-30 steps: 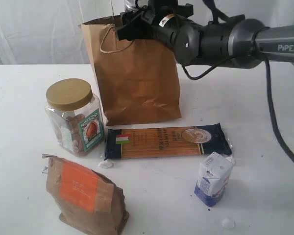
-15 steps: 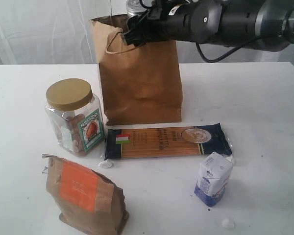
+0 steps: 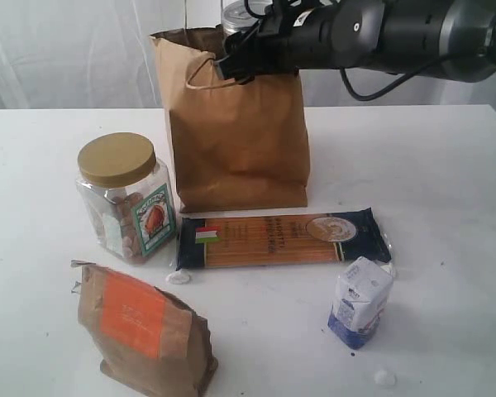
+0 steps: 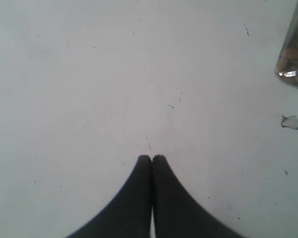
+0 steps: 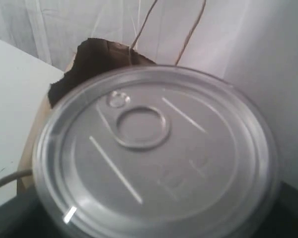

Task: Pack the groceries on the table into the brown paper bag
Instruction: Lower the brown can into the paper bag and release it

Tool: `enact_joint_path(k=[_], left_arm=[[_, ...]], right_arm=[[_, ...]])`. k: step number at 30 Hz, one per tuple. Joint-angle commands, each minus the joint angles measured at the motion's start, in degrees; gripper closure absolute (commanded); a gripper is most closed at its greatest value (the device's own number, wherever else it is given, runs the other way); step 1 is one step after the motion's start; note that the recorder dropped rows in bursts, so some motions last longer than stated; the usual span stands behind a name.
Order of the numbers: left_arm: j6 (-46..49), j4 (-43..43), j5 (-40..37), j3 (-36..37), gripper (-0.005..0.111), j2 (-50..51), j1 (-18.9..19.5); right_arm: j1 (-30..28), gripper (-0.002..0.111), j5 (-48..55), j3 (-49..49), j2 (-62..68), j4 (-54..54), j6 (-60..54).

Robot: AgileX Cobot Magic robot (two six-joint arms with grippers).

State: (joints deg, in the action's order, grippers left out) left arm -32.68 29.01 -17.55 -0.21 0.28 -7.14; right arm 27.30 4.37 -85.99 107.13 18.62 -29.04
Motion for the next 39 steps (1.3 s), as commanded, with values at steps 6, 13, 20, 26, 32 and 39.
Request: enact_joint_path(k=[6,13,20,26,32,39], left_arm=[[-0.21,0.43,-0.04,0.21,0.107,-0.28,-0.38],[-0.21,0.43,-0.04,0.21,0.107,-0.28,-0.38],[-0.21,0.43,-0.04,0.21,0.107,-0.28,-0.38],[-0.21,0.43,-0.04,0.21,0.107,-0.28,-0.38],[-0.21,0.43,-0.04,0.21,0.107,-0.28,-0.38],[-0.21,0.43,-0.04,0.21,0.107,-0.28,-0.38]], right_arm=[[-0.5,0.042,0.36,-0.23,-0.75,-0.05,-0.69],[-0.5,0.023,0.49,-0.23,-0.75,-0.06,-0.39],[-0.5,0.015,0.37,-0.23,-0.75,-0.06,-0.39],[-0.5,0.015,0.49,-0.23,-0.75,-0.06,-0.24],[-0.39,0.015,2.02,-0.23,-4.27,-0.06,-0.26],[-0.39,0.015,7.78,-0.23,-9.68,-0.06,-0.26]])
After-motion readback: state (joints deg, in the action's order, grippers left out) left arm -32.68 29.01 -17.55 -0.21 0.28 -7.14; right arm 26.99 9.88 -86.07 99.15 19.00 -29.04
